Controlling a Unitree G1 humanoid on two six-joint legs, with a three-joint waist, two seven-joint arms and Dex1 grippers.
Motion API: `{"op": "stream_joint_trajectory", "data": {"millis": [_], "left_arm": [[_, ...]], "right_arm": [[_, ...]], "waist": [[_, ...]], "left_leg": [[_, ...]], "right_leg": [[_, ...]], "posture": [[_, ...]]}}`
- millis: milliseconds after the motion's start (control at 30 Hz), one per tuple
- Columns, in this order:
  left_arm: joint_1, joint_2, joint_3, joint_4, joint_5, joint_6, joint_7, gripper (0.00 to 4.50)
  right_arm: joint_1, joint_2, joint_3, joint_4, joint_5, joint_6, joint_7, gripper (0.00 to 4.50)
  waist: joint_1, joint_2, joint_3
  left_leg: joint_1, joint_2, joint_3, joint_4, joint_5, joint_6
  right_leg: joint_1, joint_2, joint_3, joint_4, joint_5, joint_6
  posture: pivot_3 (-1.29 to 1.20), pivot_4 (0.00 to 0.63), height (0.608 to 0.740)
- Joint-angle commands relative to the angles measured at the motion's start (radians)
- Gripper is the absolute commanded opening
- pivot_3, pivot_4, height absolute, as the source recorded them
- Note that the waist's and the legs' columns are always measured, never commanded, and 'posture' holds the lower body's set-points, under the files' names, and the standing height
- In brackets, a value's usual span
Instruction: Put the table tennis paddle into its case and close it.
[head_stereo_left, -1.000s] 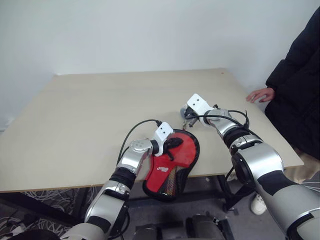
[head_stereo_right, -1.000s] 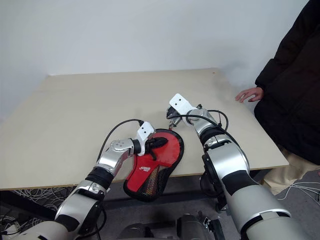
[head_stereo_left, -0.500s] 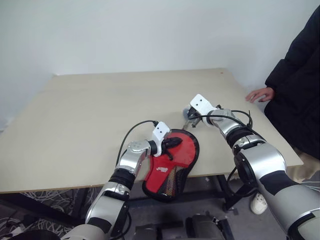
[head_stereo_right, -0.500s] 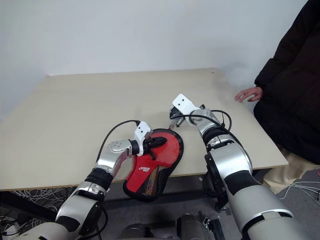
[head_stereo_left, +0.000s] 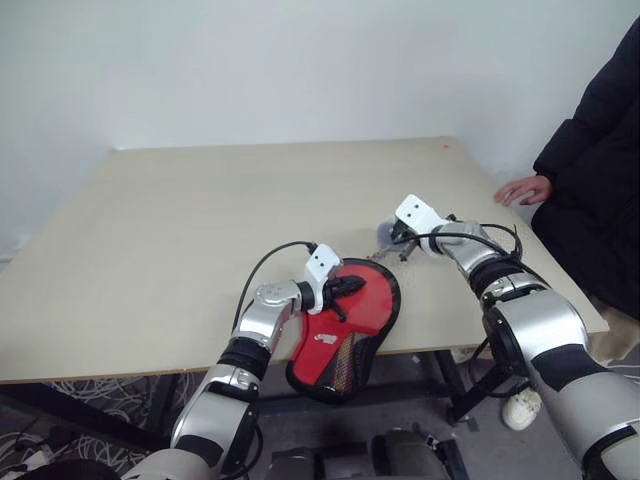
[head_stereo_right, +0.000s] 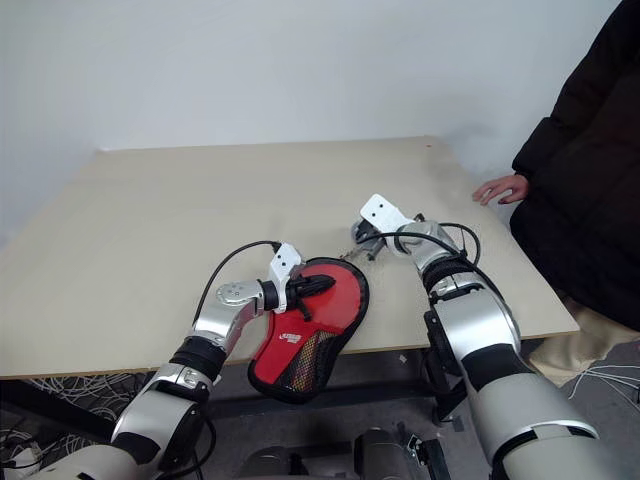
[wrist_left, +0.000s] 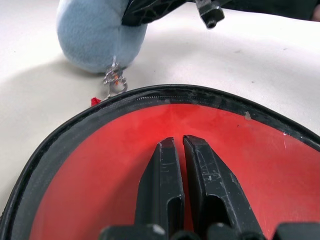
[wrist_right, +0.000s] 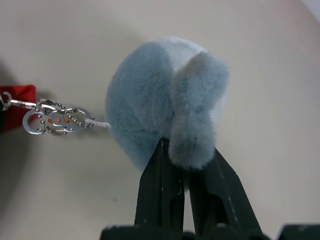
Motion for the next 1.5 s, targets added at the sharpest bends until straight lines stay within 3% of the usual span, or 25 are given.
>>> {"op": "stream_joint_trajectory", "data": {"millis": [33, 800, 1133, 1500], "left_arm": [[0.041, 0.005, -0.019, 0.059, 0.019, 0.040, -0.012, 0.19], [0.040, -0.001, -0.029, 0.057, 0.024, 0.041, -0.026, 0.19], [0.019, -0.014, -0.037, 0.064, 0.025, 0.037, -0.031, 0.19], [0.010, -0.014, -0.042, 0.062, 0.023, 0.035, -0.052, 0.19]], "right_arm": [[-0.017, -0.073, -0.005, -0.051, 0.002, -0.020, -0.003, 0.00], [0.014, -0.288, 0.040, -0.128, -0.002, -0.128, 0.275, 0.00], [0.011, -0.250, 0.058, -0.118, -0.012, -0.121, 0.229, 0.00], [0.035, -0.161, 0.161, -0.075, -0.111, -0.158, -0.019, 0.00]], "waist": [[0.000, 0.000, 0.000], [0.033, 0.002, 0.000], [0.033, 0.003, 0.000], [0.032, 0.004, -0.001]], "left_leg": [[0.000, 0.000, 0.000, 0.000, 0.000, 0.000], [-0.002, -0.018, -0.021, 0.001, 0.006, 0.010], [-0.004, -0.018, -0.024, 0.001, 0.006, 0.011], [-0.005, -0.019, -0.024, 0.001, 0.007, 0.013]], "right_leg": [[0.000, 0.000, 0.000, 0.000, 0.000, 0.000], [0.010, -0.003, 0.005, -0.003, -0.004, 0.007], [0.012, -0.004, 0.004, -0.010, 0.000, 0.012], [0.012, -0.004, 0.004, -0.012, 0.001, 0.014]], "posture": [[0.00, 0.000, 0.740], [0.00, 0.000, 0.740], [0.00, 0.000, 0.740], [0.00, 0.000, 0.740]]}}
